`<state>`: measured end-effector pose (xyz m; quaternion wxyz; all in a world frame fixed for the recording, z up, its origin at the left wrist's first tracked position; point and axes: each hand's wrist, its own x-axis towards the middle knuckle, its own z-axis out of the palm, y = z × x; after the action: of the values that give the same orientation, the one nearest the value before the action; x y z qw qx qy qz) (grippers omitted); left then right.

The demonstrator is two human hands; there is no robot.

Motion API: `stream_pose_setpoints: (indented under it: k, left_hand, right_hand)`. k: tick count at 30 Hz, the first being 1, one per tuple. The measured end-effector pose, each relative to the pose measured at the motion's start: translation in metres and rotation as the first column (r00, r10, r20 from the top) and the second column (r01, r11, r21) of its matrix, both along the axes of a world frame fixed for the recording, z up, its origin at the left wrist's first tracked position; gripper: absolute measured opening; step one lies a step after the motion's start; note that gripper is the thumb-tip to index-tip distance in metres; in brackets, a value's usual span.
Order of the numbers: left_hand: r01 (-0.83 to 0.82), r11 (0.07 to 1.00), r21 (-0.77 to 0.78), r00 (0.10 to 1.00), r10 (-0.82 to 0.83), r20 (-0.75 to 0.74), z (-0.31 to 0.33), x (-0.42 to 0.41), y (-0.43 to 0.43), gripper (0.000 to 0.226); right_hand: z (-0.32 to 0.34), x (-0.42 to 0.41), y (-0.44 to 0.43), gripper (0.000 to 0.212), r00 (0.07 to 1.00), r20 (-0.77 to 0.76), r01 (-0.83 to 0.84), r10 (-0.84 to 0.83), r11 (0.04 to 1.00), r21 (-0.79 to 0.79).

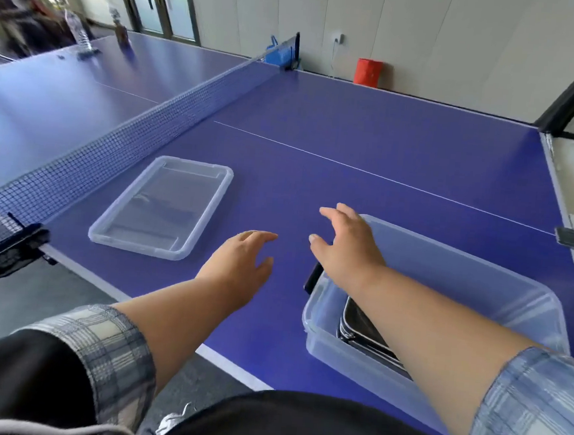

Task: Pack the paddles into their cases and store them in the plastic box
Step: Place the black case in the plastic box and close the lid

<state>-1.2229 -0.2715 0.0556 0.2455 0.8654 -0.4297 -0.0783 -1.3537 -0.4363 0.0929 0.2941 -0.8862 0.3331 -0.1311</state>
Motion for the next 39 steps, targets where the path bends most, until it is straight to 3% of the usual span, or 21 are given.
stream_pose_setpoints:
  k: [7, 12, 18, 22, 26, 30, 33, 36, 39]
  left_hand:
    - [0.045, 0.97, 0.241, 0.999, -0.046, -0.003, -0.022, 0.142, 0.102, 0.061]
    - [0.068, 0.877, 0.475, 0.997, -0.045, -0.06, -0.052, 0.238, 0.162, 0.058]
    - [0.116, 0.801, 0.587, 0.993, -0.072, -0.098, -0.096, 0.31, 0.161, 0.052]
    - [0.222, 0.756, 0.616, 0.971, -0.231, -0.066, -0.13, 0.332, 0.137, 0.049]
    - [0.249, 0.77, 0.588, 0.944, -0.328, 0.031, -0.154, 0.34, 0.125, 0.038]
    - [0.311, 0.762, 0.569, 0.897, -0.432, 0.089, -0.159, 0.338, 0.123, 0.04]
    - [0.315, 0.761, 0.567, 0.88, -0.458, 0.127, -0.15, 0.335, 0.123, 0.039]
    - [0.326, 0.785, 0.526, 0.882, -0.453, 0.131, -0.128, 0.327, 0.121, 0.039]
    - [0.346, 0.817, 0.461, 0.892, -0.438, 0.108, -0.098, 0.321, 0.116, 0.041]
  right_hand:
    - [-0.036, 0.133, 0.088, 0.059, 0.976, -0.216, -0.009, 0.021, 0.998, 0.058]
    - [-0.067, 0.208, 0.136, 0.057, 0.9, -0.432, 0.035, 0.055, 0.98, 0.197]
    - [-0.111, 0.256, 0.17, 0.061, 0.86, -0.506, 0.126, 0.059, 0.937, 0.324]
    - [-0.144, 0.287, 0.178, 0.06, 0.853, -0.522, 0.228, 0.017, 0.886, 0.403]
    - [-0.168, 0.309, 0.183, 0.051, 0.878, -0.434, 0.44, -0.203, 0.699, 0.564]
    - [-0.178, 0.319, 0.189, 0.018, 0.843, -0.398, 0.537, -0.361, 0.519, 0.665]
    - [-0.173, 0.325, 0.193, 0.032, 0.792, -0.413, 0.568, -0.45, 0.293, 0.769]
    - [-0.158, 0.331, 0.199, 0.039, 0.742, -0.357, 0.438, -0.567, 0.008, 0.899]
    - [-0.139, 0.343, 0.199, 0.032, 0.642, -0.262, 0.246, -0.72, -0.13, 0.96]
